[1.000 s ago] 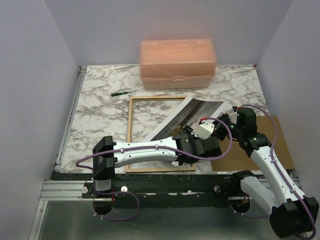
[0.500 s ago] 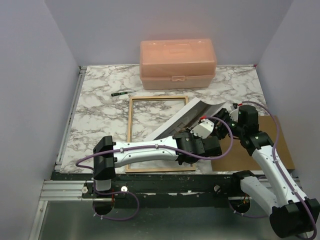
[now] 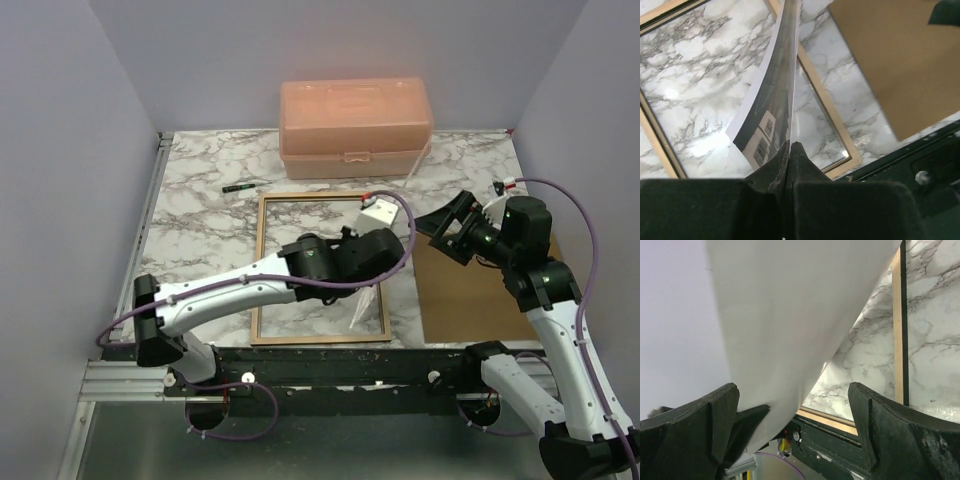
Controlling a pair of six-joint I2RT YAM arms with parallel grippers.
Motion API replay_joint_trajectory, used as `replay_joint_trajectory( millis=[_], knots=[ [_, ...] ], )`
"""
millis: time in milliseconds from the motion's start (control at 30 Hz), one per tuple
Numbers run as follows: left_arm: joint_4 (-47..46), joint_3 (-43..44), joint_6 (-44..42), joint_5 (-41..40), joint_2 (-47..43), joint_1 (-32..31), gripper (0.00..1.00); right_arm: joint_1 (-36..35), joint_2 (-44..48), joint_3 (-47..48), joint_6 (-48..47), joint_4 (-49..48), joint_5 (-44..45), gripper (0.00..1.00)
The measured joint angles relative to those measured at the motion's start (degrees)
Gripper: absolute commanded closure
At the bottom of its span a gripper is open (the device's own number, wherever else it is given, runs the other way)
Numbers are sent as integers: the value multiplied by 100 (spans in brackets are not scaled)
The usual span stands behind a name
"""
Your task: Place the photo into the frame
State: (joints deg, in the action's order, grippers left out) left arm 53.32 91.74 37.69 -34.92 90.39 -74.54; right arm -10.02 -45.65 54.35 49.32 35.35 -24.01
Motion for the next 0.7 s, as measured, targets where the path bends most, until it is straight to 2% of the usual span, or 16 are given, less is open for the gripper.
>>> replay_joint_trajectory(
  millis=[400, 700],
  knots=[
    [-1412, -498, -328, 1740, -1829, 960, 100, 0, 72, 107, -293, 286, 125, 0],
    [-2632, -2459, -35, 2973, -4273, 2424, 100, 0, 4, -234, -354, 267, 76, 0]
  ],
)
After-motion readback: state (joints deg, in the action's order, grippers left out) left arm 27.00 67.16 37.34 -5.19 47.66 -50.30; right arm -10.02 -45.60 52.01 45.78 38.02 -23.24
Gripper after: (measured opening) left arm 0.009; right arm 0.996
